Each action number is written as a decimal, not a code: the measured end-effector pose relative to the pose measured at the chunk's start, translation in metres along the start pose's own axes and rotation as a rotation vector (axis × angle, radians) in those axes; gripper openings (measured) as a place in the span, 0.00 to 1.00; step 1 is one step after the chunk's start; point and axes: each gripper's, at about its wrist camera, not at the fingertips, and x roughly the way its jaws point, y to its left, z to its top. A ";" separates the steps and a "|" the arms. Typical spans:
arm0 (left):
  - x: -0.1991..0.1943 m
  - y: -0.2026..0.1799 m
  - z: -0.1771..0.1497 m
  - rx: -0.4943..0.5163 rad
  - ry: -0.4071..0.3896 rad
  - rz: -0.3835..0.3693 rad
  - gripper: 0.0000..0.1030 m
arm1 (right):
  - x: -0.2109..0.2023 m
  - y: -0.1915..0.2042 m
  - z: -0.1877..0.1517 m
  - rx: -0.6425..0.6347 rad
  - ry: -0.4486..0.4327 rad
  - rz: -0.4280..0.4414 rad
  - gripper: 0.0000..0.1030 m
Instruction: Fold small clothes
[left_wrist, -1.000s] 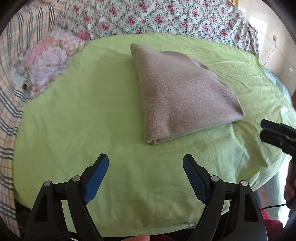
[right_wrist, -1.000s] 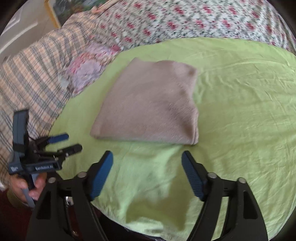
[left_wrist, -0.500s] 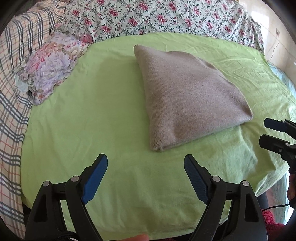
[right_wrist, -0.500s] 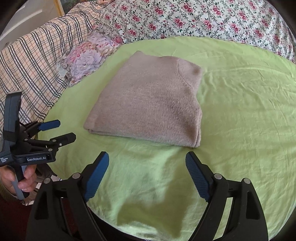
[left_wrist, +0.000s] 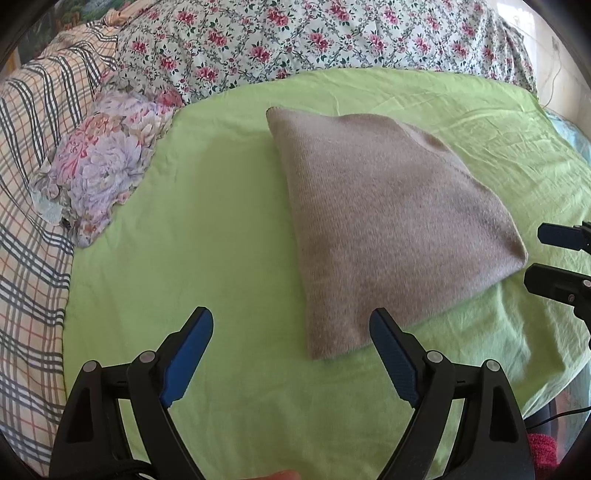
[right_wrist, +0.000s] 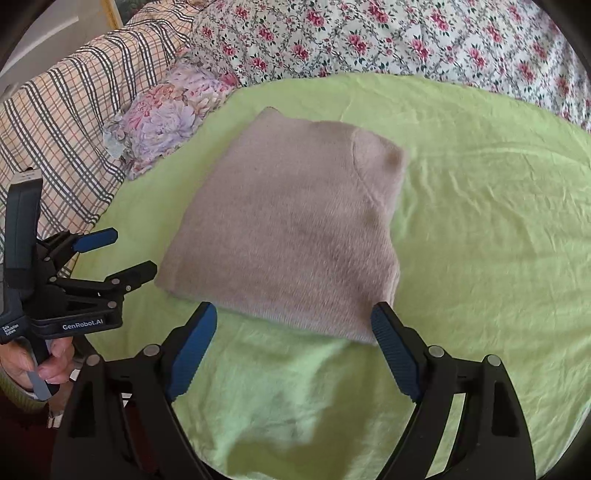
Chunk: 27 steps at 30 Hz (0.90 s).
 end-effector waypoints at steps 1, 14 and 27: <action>0.001 0.000 0.002 -0.002 0.001 -0.001 0.85 | 0.001 0.000 0.002 -0.002 0.000 0.002 0.84; 0.008 0.004 0.017 -0.022 0.011 -0.019 0.86 | 0.021 0.009 0.019 -0.020 0.049 0.035 0.85; 0.011 0.001 0.027 -0.019 0.001 -0.022 0.86 | 0.030 0.003 0.032 -0.006 0.063 0.052 0.87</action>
